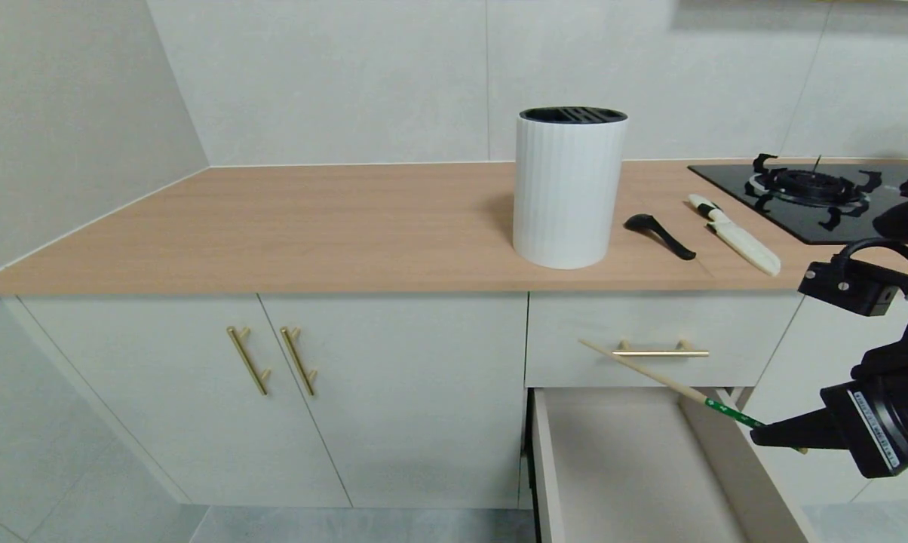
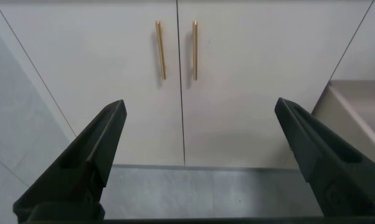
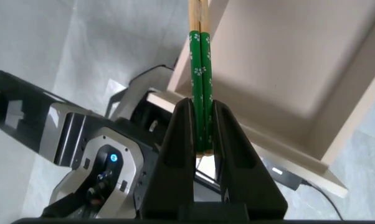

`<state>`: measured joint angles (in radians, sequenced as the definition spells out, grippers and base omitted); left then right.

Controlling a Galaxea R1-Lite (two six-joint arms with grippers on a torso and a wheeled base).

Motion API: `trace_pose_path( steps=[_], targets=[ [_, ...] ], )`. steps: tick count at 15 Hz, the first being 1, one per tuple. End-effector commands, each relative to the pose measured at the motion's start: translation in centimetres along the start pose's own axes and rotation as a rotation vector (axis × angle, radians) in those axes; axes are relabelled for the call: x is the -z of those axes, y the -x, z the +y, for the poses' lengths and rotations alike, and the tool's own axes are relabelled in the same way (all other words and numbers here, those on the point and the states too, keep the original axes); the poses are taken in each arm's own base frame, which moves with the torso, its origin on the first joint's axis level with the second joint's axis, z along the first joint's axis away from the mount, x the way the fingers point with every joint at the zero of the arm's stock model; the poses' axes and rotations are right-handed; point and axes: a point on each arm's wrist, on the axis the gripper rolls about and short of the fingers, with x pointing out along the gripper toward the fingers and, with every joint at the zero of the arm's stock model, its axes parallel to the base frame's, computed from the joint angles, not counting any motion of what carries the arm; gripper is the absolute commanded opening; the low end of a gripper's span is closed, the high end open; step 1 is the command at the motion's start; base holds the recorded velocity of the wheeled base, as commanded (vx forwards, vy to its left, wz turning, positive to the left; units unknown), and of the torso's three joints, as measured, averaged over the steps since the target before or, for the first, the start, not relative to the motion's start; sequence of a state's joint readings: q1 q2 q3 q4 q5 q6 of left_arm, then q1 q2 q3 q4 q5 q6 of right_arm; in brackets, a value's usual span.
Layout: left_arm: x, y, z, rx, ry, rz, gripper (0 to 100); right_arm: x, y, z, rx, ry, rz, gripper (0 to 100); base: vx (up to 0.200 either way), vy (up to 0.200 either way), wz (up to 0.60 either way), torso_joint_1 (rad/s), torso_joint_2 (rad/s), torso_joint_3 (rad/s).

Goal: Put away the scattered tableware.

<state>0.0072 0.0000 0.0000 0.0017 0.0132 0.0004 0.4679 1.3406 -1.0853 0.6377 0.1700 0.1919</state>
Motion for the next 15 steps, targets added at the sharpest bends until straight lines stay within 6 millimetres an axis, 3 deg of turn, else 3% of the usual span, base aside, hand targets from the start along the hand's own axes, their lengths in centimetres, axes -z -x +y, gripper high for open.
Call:
trace_pose_path(
  steps=[1, 11, 15],
  targets=[
    [0.0, 0.0, 0.0, -0.001, 0.0, 0.001, 100, 0.0, -0.3, 0.0, 0.002, 0.0, 0.01, 0, 0.0, 0.0, 0.0, -0.173, 0.47, 0.295],
    [0.0, 0.0, 0.0, -0.001, 0.0, 0.001, 100, -0.2, -1.4, -0.2, 0.011, -0.005, 0.049, 0, 0.0, 0.0, 0.0, -0.127, 0.44, 0.305],
    [0.0, 0.0, 0.0, -0.001, -0.001, 0.001, 100, -0.2, -1.5, -0.2, 0.009, -0.006, 0.05, 0, 0.0, 0.0, 0.0, -0.019, 0.08, 0.046]
  ],
)
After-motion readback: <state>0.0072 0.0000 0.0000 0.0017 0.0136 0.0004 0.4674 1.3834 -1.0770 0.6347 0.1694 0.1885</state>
